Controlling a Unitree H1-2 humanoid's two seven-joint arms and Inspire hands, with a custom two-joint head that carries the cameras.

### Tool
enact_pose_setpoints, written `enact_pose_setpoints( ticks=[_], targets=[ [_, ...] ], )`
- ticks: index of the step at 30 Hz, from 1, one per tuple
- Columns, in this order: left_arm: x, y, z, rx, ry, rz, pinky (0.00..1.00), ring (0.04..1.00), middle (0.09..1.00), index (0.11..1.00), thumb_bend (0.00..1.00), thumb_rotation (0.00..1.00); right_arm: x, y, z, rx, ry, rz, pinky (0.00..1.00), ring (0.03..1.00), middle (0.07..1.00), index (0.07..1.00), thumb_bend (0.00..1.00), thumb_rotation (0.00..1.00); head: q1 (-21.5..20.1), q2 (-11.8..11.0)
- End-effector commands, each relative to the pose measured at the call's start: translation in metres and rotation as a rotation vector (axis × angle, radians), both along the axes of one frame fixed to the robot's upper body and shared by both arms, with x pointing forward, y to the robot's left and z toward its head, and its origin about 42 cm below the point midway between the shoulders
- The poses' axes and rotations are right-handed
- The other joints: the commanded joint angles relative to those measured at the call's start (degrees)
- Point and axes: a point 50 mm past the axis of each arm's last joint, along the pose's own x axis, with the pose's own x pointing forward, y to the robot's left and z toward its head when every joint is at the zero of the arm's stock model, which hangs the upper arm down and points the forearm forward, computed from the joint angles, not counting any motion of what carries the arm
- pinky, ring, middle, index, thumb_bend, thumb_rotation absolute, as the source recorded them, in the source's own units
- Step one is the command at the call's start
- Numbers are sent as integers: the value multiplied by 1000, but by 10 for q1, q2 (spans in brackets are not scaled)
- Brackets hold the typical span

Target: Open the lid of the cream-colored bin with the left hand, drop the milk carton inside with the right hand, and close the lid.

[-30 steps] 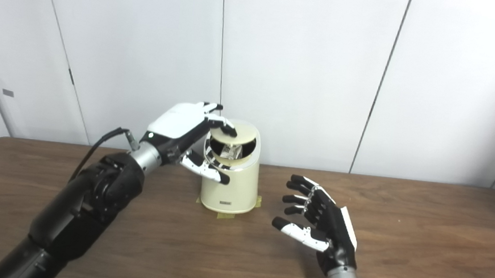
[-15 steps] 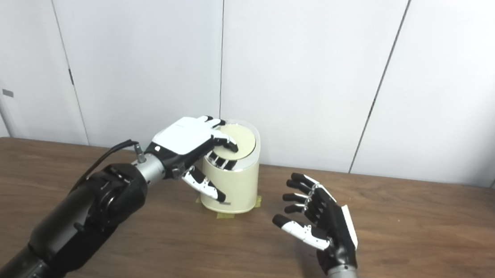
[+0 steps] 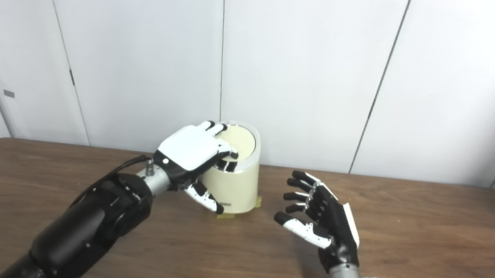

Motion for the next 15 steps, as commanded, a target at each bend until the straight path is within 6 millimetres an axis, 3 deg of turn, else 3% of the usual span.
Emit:
enact_pose_setpoints(
  ticks=[1, 6, 8, 11, 15],
  targets=[
    [3, 11, -15, 59, 130, 62, 1000, 997, 766, 749, 1000, 394, 5, 0, 22, 8, -79, -2, 506, 643, 730, 739, 763, 277, 1, 1],
    [-3, 14, -10, -60, 132, 39, 1000, 959, 747, 731, 1000, 397, 5, -1, 22, 24, -67, -1, 530, 668, 737, 739, 745, 259, 2, 2],
    [-11, 17, -4, -199, 76, 14, 1000, 942, 749, 738, 959, 388, 5, -2, 22, 20, -66, -2, 527, 662, 736, 739, 743, 270, 2, 2],
    [-20, 22, -3, -375, 36, 10, 1000, 939, 826, 817, 886, 380, 5, -2, 22, 13, -65, -4, 529, 662, 738, 738, 742, 263, 2, 1],
    [-28, 37, -20, -572, -34, 30, 1000, 994, 964, 957, 819, 353, 5, -2, 20, 5, -65, -5, 525, 652, 741, 740, 739, 264, 2, 1]
  ],
)
